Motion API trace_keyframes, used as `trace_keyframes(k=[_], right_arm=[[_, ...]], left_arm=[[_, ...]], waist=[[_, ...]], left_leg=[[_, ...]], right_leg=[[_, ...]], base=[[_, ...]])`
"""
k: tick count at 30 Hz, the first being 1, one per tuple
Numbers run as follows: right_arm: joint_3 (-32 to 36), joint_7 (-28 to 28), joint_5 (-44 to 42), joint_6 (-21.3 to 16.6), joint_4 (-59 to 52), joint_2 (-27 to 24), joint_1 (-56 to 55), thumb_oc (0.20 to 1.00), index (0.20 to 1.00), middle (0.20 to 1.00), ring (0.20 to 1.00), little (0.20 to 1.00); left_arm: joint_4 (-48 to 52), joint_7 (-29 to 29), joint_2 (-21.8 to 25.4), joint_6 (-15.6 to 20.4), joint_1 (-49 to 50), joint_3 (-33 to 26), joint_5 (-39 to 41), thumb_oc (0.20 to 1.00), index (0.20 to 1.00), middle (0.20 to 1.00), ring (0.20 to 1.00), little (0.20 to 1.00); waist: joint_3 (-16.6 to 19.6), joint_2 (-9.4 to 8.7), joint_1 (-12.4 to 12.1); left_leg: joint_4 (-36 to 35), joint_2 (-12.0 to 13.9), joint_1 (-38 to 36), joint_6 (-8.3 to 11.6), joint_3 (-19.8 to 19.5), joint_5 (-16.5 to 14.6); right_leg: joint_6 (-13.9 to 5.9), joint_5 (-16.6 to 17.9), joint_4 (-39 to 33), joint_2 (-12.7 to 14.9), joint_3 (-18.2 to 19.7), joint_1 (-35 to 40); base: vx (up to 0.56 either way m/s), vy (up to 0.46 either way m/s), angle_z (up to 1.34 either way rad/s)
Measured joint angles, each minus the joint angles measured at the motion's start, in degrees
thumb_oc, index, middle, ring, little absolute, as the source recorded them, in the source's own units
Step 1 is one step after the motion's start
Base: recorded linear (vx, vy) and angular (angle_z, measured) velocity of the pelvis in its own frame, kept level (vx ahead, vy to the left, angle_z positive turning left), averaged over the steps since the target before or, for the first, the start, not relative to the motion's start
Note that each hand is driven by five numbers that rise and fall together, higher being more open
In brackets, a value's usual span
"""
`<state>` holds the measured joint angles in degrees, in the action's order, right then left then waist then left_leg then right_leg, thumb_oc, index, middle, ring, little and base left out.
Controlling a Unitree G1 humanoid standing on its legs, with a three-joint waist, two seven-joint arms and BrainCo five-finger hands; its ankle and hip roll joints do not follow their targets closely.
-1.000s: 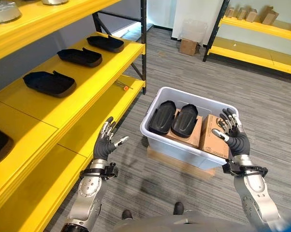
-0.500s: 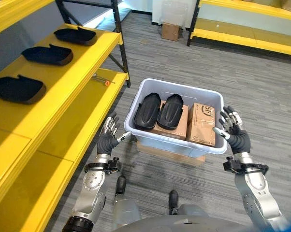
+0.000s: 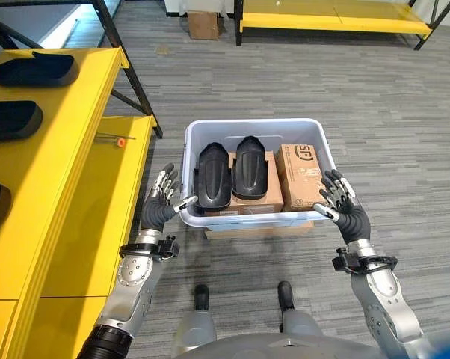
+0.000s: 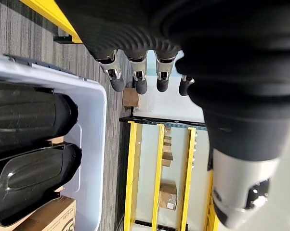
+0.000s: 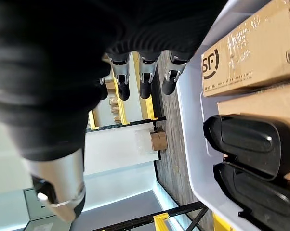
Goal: Move parts from the plastic box to the shelf.
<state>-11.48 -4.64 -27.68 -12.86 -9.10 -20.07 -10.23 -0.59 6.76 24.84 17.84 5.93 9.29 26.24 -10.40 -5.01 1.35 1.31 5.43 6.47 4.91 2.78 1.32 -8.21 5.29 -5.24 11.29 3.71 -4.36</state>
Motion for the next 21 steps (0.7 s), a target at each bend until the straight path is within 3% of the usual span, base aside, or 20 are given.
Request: trace_keyframes(k=[7, 11, 15, 18, 21], right_arm=[[-3.02, -4.28, 1.53, -0.03, 9.65, -0.71, 12.14, 1.0, 1.0, 1.0, 1.0, 1.0], [-6.44, -9.23, 2.22, 0.07, 19.63, 1.13, 23.95, 1.0, 1.0, 1.0, 1.0, 1.0], [-7.17, -12.53, 2.72, -0.01, 22.25, 2.56, 29.73, 1.0, 1.0, 1.0, 1.0, 1.0], [-7.01, -15.66, 3.28, 0.0, 27.97, 4.46, 34.38, 1.0, 1.0, 1.0, 1.0, 1.0], [-6.92, -16.88, 3.27, -0.07, 34.18, 5.03, 38.21, 1.0, 1.0, 1.0, 1.0, 1.0]], left_arm=[[0.42, 2.48, -1.17, 0.4, -3.15, 1.68, -0.01, 1.0, 1.0, 1.0, 1.0, 1.0], [0.61, 4.7, -1.91, 0.64, -5.63, 2.67, 0.05, 1.0, 1.0, 1.0, 1.0, 1.0], [0.73, 5.36, -1.92, 0.63, -7.26, 3.13, 0.11, 1.0, 1.0, 1.0, 1.0, 1.0], [0.71, 6.85, -1.88, 0.67, -9.46, 4.0, 0.11, 1.0, 1.0, 1.0, 1.0, 1.0], [0.7, 7.37, -1.79, 0.76, -9.74, 3.98, 0.16, 1.0, 1.0, 1.0, 1.0, 1.0]], waist=[[-0.57, 1.16, -0.51], [-5.23, 2.59, -2.07], [-7.95, 3.6, -3.07], [-9.68, 4.65, -5.59], [-11.07, 5.63, -6.42]], left_leg=[[1.18, 0.82, 6.07, 0.53, -0.37, 0.94], [1.76, 1.52, 8.82, 0.99, -0.91, 1.73], [1.84, 1.66, 10.63, 1.08, -1.68, 2.2], [1.76, 1.6, 10.87, 1.08, -1.9, 2.2], [2.17, 1.29, 11.85, 1.08, -2.62, 2.19]], right_leg=[[0.46, 1.38, 0.01, -0.94, 0.01, -5.51], [1.06, 2.02, -0.01, -1.67, -0.26, -7.87], [0.8, 2.78, 0.0, -1.87, -0.98, -9.13], [0.87, 2.73, 0.0, -1.85, -1.41, -9.23], [0.95, 2.66, -0.02, -1.59, -2.13, -9.54]], base=[[-0.06, -0.037, 0.0], [-0.02, -0.051, 0.02], [0.01, -0.017, 0.08], [0.01, -0.002, 0.06], [0.01, 0.004, 0.12]])
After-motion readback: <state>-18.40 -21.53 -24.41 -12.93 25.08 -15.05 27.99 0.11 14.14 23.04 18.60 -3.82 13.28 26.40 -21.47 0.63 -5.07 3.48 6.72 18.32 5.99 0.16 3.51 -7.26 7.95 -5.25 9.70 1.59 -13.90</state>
